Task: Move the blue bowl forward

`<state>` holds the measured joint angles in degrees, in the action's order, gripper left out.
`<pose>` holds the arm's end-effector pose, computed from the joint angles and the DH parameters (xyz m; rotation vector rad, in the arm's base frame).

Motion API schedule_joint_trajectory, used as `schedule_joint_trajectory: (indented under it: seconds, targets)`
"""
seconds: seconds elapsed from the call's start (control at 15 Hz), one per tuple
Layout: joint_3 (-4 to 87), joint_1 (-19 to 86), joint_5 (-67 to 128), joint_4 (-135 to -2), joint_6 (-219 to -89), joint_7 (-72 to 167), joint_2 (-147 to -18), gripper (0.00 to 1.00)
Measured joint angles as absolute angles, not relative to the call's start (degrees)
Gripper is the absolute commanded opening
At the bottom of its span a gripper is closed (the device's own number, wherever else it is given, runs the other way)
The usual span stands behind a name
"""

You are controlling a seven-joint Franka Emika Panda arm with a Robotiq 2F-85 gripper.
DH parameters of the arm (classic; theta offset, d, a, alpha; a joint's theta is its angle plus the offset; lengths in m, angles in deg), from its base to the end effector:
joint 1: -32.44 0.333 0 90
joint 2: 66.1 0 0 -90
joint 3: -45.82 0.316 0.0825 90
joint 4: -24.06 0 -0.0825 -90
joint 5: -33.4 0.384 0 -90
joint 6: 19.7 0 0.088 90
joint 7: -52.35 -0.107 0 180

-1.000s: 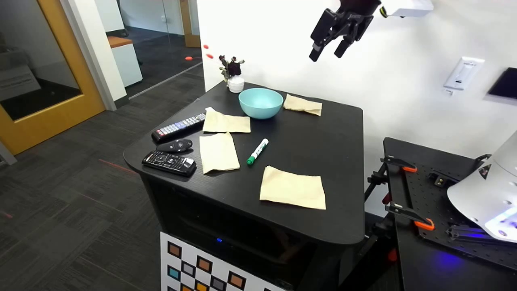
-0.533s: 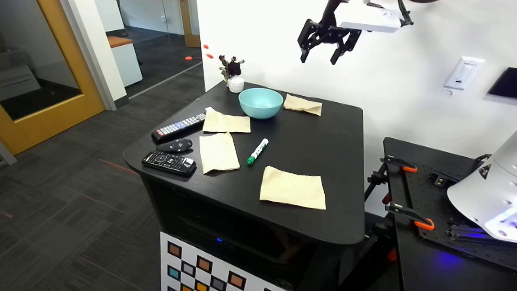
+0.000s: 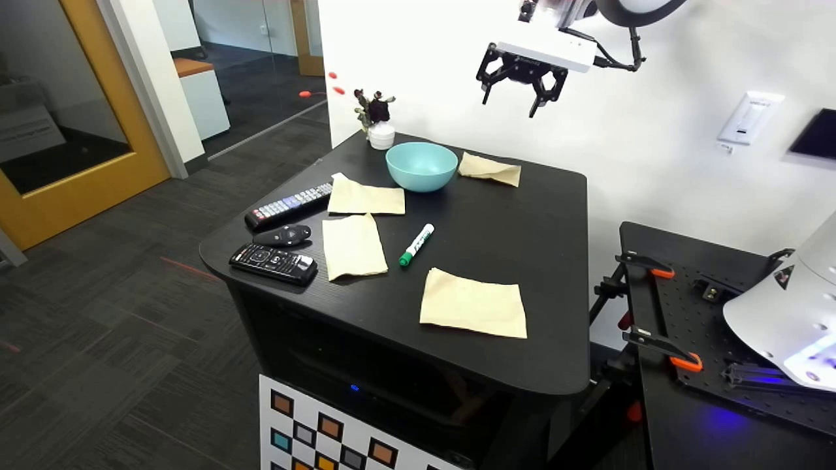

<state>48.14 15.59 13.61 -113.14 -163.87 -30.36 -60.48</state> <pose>0.4867 -0.1230 0.3767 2.2808 -1.9964 0.4756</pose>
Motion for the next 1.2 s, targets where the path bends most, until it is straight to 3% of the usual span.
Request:
schedule_joint_trajectory:
  seconds: [1.2]
  targets:
    - [40.8,20.8,12.3,-109.7,-165.6,-37.0,-70.0,1.0]
